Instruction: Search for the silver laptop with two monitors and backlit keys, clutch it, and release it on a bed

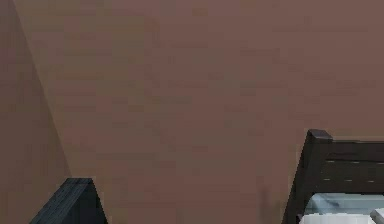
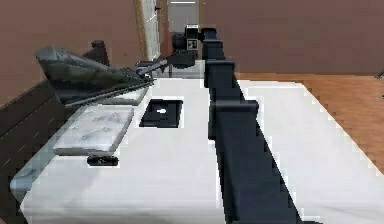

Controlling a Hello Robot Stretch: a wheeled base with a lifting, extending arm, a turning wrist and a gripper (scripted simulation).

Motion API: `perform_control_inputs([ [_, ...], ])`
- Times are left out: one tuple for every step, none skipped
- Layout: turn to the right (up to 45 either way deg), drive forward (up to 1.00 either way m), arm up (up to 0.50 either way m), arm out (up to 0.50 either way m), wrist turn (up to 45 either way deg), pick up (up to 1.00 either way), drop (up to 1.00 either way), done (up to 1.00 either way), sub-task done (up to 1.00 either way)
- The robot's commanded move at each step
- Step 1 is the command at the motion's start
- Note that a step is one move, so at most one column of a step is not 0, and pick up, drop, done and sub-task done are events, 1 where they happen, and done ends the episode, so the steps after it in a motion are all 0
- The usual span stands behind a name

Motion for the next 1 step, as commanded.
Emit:
perform_control_inputs([
  [0.0,0.0,0.0,0.0,45.0,0.0,0.0,0.0,0.0],
])
